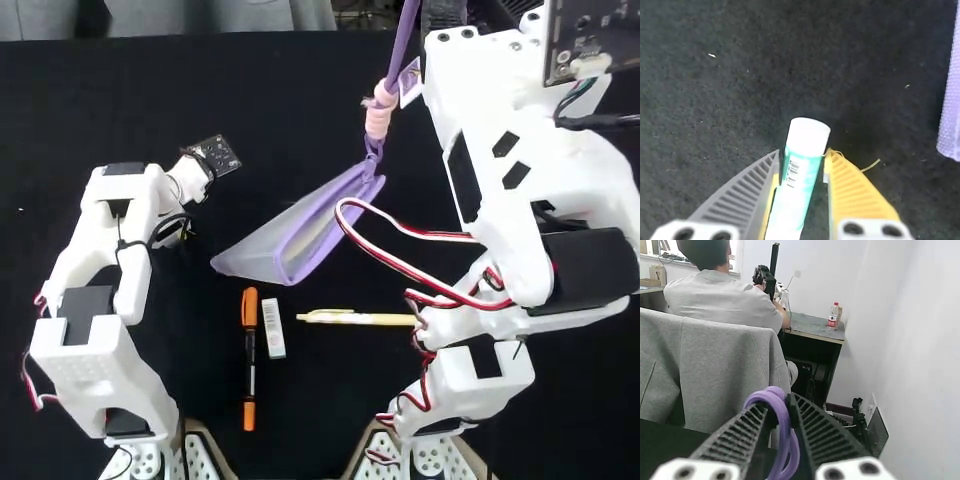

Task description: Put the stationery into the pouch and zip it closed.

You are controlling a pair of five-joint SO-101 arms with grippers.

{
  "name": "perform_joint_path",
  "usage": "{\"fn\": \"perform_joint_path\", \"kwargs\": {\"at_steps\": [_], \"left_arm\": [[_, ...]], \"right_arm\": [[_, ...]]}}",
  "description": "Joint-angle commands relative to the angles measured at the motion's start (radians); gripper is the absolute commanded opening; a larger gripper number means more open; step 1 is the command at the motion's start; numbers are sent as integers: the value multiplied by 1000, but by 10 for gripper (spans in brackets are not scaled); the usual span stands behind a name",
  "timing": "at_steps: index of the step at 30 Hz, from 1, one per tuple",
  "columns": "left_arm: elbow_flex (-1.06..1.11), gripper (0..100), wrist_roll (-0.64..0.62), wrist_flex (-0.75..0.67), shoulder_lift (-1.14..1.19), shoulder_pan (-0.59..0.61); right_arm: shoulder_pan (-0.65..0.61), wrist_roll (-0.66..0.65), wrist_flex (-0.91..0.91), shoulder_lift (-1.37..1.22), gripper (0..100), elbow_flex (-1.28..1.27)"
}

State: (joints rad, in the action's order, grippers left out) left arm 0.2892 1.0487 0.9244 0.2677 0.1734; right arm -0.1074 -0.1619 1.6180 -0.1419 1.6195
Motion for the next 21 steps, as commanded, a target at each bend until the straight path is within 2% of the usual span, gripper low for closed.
{"fn": "perform_joint_path", "kwargs": {"at_steps": [1,9,14,17,21], "left_arm": [[-1,146,-2,11,38,-5],[-7,141,2,11,49,-4],[-2,60,8,11,49,-5],[-1,56,8,14,40,-4],[-73,54,8,120,15,-4]], "right_arm": [[17,3,-20,1,12,19],[17,3,-20,1,12,19],[17,3,-20,1,12,19],[17,3,-20,1,12,19],[17,5,-20,1,12,19]]}}
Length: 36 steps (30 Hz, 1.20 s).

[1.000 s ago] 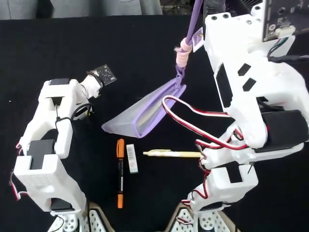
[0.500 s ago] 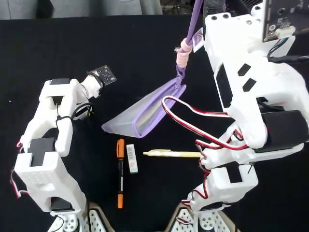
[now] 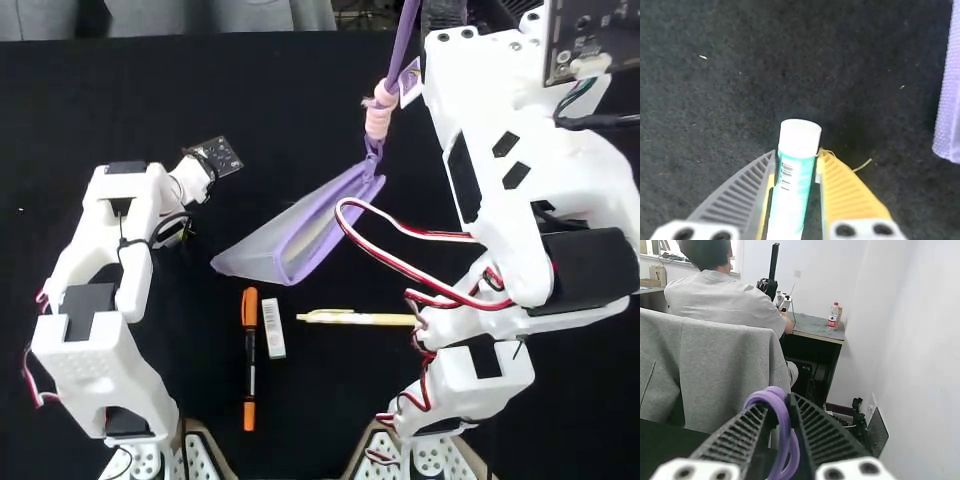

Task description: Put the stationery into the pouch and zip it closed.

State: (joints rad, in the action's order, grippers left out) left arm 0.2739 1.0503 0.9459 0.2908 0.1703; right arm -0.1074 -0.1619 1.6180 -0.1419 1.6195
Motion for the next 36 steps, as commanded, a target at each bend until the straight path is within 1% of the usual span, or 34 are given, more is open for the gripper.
{"fn": "perform_joint_path", "kwargs": {"at_steps": [1,5,8,13,15,18,20,23,28,32,34,36], "left_arm": [[-91,54,5,143,-28,-1],[-226,54,-3,288,-143,-7],[-308,54,-9,356,-255,-15],[-369,54,-157,362,-460,-50],[-364,54,-201,336,-537,-87],[-334,48,-281,265,-646,-130],[-298,26,-347,199,-717,-165],[-232,29,-456,104,-832,-219],[-71,29,-586,-68,-1068,-315],[110,29,-698,-273,-1306,-380],[225,29,-769,-396,-1427,-398],[354,29,-807,-511,-1544,-410]], "right_arm": [[17,5,-20,1,12,19],[14,5,-20,-2,12,19],[12,6,-20,-2,12,16],[11,8,-20,-2,12,12],[11,8,-20,-2,12,12],[11,8,-20,-2,12,12],[11,9,-20,-2,12,12],[11,9,-20,-4,13,10],[-20,3,-20,-4,13,8],[-61,3,-2,-22,14,18],[-66,3,-2,-33,14,18],[-72,2,-8,-45,14,18]]}}
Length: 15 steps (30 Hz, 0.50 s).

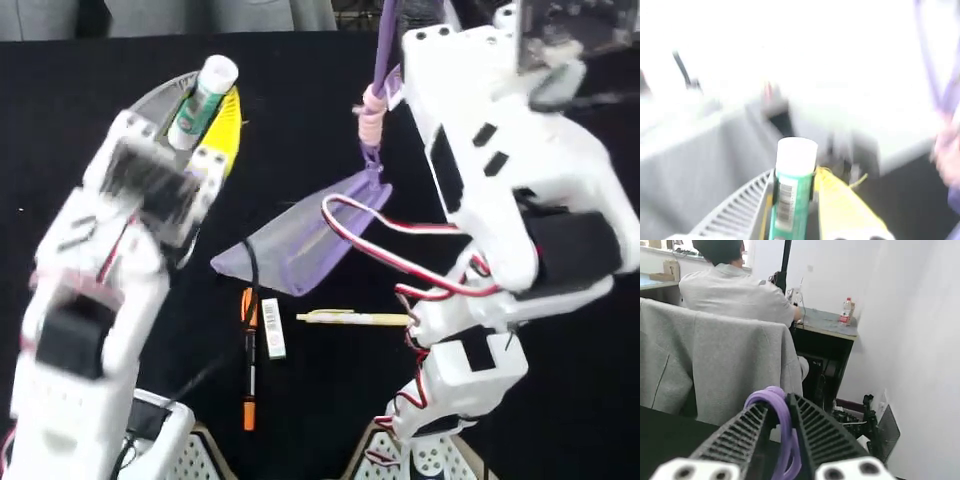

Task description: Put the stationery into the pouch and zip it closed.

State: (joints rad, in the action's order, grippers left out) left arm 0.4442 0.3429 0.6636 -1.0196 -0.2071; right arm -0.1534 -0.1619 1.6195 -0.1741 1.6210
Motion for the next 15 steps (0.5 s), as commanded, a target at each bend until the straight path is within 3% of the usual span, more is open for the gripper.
{"fn": "perform_joint_path", "kwargs": {"at_steps": [1,6,11,15], "left_arm": [[251,29,-112,-279,-292,-31],[510,29,-227,-443,-534,-33],[547,29,-520,-453,-701,-33],[549,29,-623,-443,-789,-41]], "right_arm": [[-28,2,-9,-19,14,16],[-31,2,-25,-31,14,10],[-32,9,-25,-33,12,13],[-74,9,-29,-33,12,8]]}}
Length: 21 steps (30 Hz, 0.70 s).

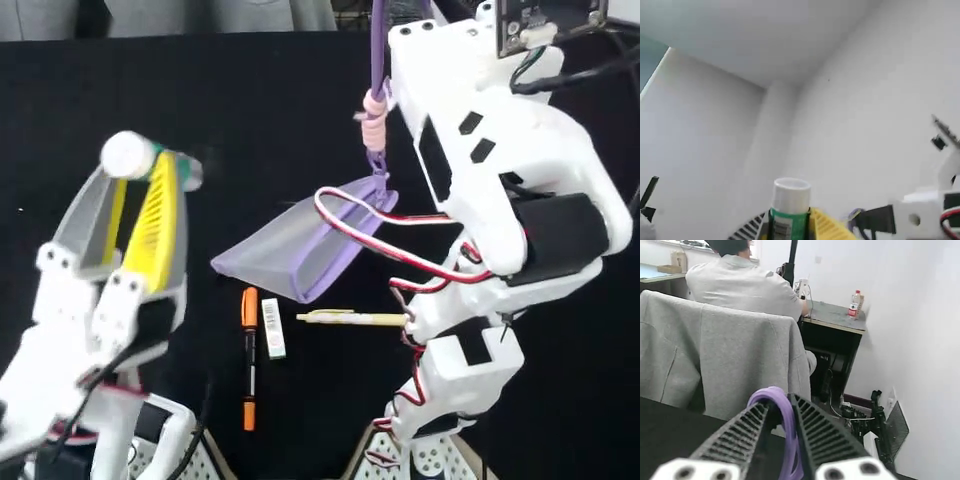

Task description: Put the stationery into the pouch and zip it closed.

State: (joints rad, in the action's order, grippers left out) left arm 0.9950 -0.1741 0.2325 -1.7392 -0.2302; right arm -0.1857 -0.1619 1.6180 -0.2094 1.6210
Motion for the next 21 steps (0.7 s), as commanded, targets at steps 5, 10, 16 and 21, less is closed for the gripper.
{"fn": "perform_joint_path", "kwargs": {"at_steps": [5,10,16,21], "left_arm": [[-18,33,-107,133,-86,-242],[-2,33,-109,193,-83,-357],[122,34,-114,189,-83,-367],[205,34,-109,189,-83,-487]], "right_arm": [[-81,9,-29,-19,12,18],[-75,9,-51,-41,12,19],[-77,9,-49,-39,12,19],[-75,9,-49,-41,12,19]]}}
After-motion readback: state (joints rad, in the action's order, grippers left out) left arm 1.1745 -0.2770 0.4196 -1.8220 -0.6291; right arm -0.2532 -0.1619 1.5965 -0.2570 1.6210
